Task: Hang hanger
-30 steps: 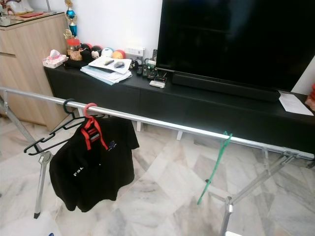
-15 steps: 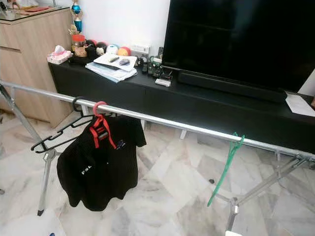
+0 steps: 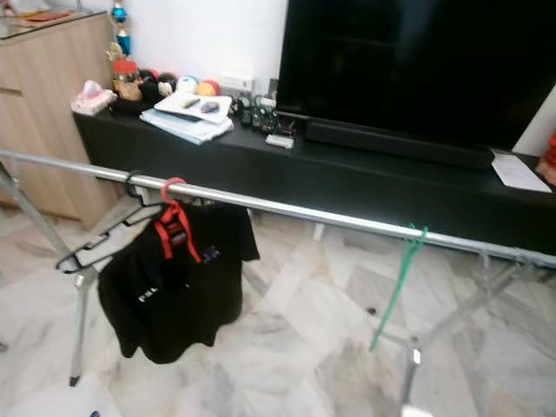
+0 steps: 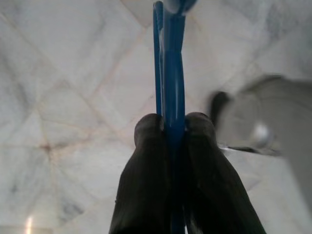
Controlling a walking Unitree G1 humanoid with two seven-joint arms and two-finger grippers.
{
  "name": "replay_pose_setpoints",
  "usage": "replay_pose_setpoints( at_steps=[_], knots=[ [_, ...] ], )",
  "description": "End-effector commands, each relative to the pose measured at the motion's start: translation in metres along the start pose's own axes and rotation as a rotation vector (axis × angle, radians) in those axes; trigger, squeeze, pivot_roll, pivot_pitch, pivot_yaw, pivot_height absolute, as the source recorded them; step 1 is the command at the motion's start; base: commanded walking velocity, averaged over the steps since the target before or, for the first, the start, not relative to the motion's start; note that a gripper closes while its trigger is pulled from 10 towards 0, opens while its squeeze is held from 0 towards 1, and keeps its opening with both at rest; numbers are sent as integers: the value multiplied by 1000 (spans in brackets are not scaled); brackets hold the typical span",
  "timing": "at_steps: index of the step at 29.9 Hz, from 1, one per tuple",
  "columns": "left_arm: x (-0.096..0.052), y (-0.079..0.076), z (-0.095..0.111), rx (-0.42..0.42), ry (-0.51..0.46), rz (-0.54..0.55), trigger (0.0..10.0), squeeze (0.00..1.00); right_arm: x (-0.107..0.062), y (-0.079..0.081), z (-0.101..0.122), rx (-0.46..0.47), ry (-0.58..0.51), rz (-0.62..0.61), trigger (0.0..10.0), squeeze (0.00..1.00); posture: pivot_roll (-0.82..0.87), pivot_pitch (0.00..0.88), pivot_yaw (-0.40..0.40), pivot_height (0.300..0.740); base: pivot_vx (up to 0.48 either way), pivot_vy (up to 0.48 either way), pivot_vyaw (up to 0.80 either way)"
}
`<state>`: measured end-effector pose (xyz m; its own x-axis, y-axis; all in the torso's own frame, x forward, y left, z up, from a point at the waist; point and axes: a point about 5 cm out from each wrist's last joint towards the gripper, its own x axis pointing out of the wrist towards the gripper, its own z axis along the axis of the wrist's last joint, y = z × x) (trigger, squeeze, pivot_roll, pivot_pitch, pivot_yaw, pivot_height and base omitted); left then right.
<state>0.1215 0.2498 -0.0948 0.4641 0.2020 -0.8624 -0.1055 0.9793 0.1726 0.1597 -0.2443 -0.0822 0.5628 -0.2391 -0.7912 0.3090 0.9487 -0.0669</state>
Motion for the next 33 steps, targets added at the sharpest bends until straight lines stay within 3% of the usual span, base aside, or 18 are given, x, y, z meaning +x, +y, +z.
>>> replay_pose_setpoints(
  at_steps=[1,17,33],
  knots=[
    [0,5,0,19,0,9,10000,0,1,4,6,7,-22,9,10000,0,73,0,-68,740,0,368,0],
    [0,3,0,29,-4,5,10000,0,1,5,6,8,-23,6,10000,0,74,0,-62,740,0,352,0],
    [0,5,-1,79,11,5,10000,0,1,7,5,11,-23,7,10000,0,76,0,-48,740,0,0,0]
  ],
)
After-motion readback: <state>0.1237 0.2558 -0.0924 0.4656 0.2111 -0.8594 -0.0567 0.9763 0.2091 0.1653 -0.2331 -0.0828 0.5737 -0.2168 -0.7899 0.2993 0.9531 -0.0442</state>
